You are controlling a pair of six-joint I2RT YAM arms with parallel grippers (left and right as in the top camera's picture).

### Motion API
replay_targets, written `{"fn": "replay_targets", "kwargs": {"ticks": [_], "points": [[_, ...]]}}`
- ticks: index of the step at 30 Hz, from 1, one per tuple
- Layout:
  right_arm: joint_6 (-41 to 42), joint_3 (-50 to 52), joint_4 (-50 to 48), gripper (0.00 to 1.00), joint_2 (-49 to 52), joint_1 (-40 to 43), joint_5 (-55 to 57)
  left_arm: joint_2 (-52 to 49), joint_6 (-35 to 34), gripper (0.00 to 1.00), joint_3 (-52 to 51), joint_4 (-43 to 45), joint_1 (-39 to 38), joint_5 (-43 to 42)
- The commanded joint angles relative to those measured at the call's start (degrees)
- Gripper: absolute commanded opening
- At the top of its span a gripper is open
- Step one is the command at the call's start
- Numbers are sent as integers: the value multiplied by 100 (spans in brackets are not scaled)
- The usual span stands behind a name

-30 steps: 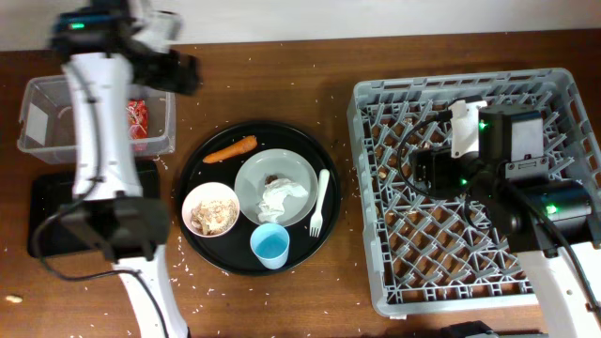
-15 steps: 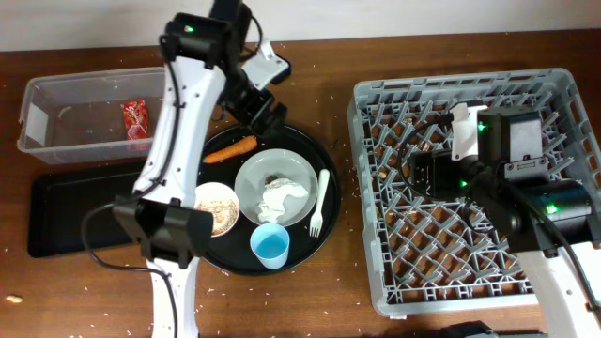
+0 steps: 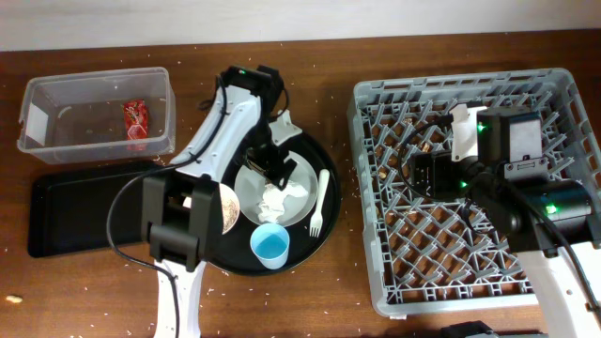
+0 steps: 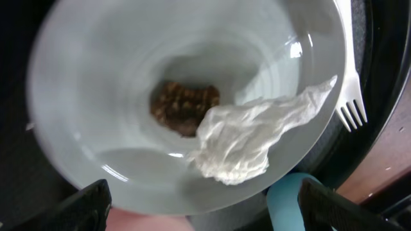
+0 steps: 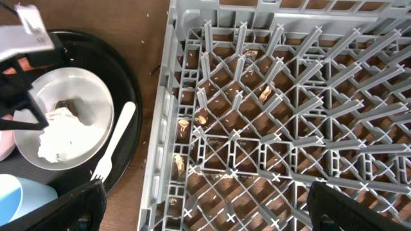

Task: Sort waste into correct bins and load items into the dishwasher rack
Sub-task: 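Move the left gripper back to the plate and grasp the tissue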

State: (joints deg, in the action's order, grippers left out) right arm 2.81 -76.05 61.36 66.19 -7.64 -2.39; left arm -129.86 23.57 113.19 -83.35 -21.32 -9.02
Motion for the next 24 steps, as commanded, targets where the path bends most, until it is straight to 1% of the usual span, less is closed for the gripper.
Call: {"fn": "replay_targets", "kwargs": {"ticks": [1,2,4,5,7,10,13,17,20,22,24], "points": [[24,-83,0,99,-2,22,-11,59,33,91,-433,358,-197,-105],[24,-83,0,99,-2,22,-11,55,35,89,-658,551,-256,-101],[24,-83,0,99,-2,22,-11,55,52,89,-782,673,-289,-92],[24,-83,-2,99,-2,22,-11,55,52,82,-811,723,-295,-52],[22,-83,-4,99,-2,22,-9,57,50,72,-815,793,-302,37],[24,-83,-4,99,-2,22,-9,57,50,59,-815,813,-299,55],[24,-83,-4,99,-2,22,-9,57,48,56,-715,713,-302,50],[24,-83,-7,99,-2,22,-11,57,46,41,-216,391,-299,52],[28,-83,-7,99,-2,22,-11,57,46,30,33,428,-302,48],[66,-83,-4,99,-2,22,-11,55,46,26,33,555,-302,24],[66,-83,-4,99,-2,22,-13,44,48,26,31,573,-306,-2]]}}
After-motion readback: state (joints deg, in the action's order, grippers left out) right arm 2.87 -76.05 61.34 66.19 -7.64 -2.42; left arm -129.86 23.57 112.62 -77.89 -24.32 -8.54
